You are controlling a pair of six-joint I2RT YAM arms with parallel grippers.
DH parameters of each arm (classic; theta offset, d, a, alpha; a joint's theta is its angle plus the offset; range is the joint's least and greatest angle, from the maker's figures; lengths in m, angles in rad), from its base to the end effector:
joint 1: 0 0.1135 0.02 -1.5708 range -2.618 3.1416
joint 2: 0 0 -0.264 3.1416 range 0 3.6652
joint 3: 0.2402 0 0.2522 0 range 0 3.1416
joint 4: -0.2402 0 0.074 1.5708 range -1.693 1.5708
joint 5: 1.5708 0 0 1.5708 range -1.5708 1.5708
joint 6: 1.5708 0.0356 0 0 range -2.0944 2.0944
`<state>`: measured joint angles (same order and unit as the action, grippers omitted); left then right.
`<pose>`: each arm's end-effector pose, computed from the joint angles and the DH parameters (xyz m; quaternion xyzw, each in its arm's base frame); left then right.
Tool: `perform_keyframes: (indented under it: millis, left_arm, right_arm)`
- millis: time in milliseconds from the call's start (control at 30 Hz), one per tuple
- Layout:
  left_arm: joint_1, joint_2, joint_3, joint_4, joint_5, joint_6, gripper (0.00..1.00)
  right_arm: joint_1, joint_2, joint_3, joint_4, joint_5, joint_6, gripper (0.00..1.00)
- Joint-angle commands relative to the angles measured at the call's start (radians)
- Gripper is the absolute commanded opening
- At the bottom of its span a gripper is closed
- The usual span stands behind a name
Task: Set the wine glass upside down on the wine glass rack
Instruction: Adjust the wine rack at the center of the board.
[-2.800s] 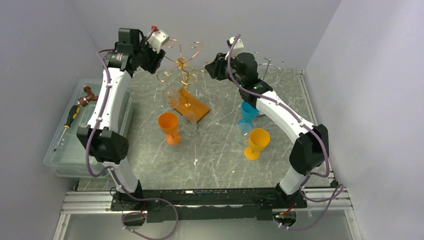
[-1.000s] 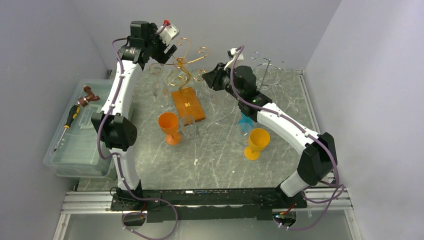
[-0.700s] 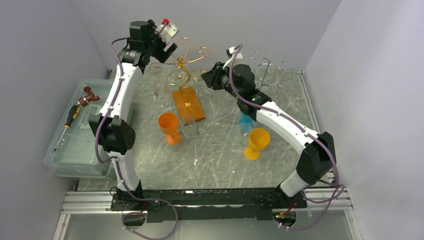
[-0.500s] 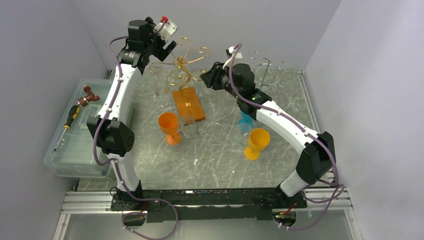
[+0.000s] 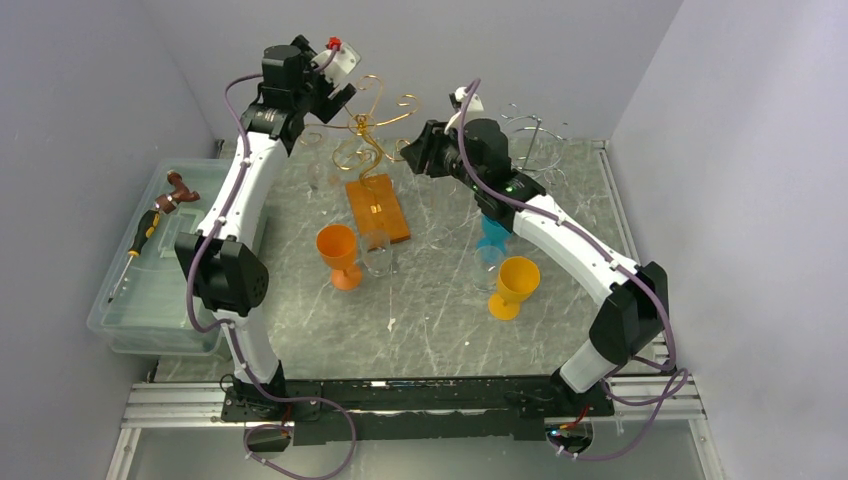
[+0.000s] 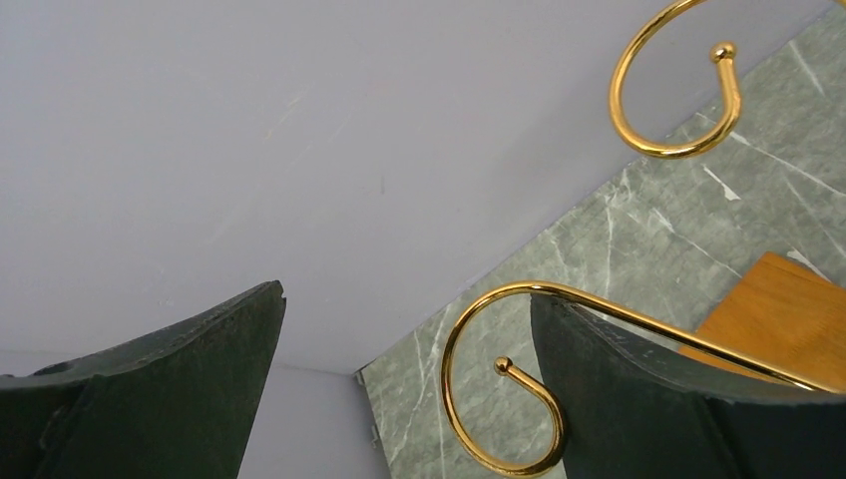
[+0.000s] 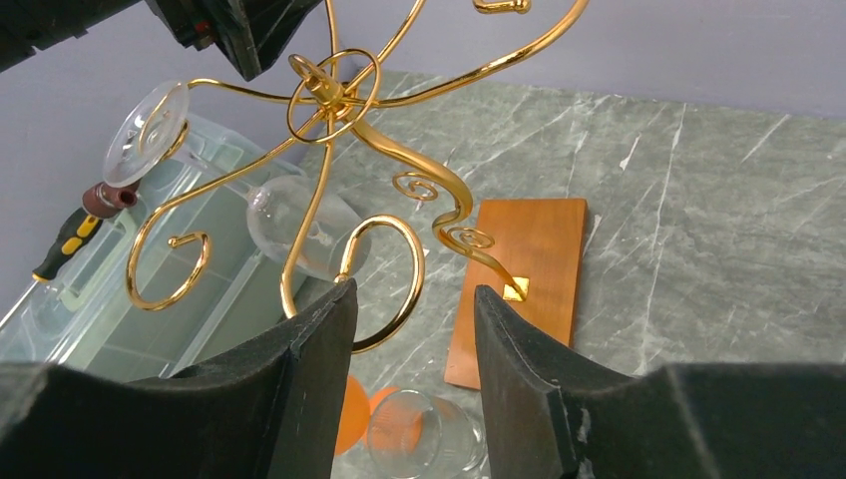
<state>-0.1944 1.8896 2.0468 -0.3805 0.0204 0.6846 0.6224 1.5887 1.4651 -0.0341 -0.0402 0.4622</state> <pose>0.4337 -0.0861 0.4375 0.3383 0.7045 0.1437 0.6072 0.3107 0.2247 0.3896 -0.0738 0.7570 0.3481 0.5481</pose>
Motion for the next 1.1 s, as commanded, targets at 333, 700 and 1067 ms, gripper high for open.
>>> perform_keyframes:
  millis: [333,700,1067]
  left_arm:
    - [0.016,-0.18,-0.172,0.259,-0.078,0.045,1.0]
    - [0.026,-0.219,-0.2,0.137,0.036,0.043,1.0]
    - [0.038,-0.141,-0.032,0.01,0.15,-0.134,1.0]
  right_arm:
    - [-0.015,0.026,0.055,-0.094,-0.038,-0.034,0.49]
    - [-0.02,0.027,0.064,-0.107,-0.036,-0.033,0.49]
    - [-0.02,0.035,0.065,-0.116,-0.033,-0.036,0.49]
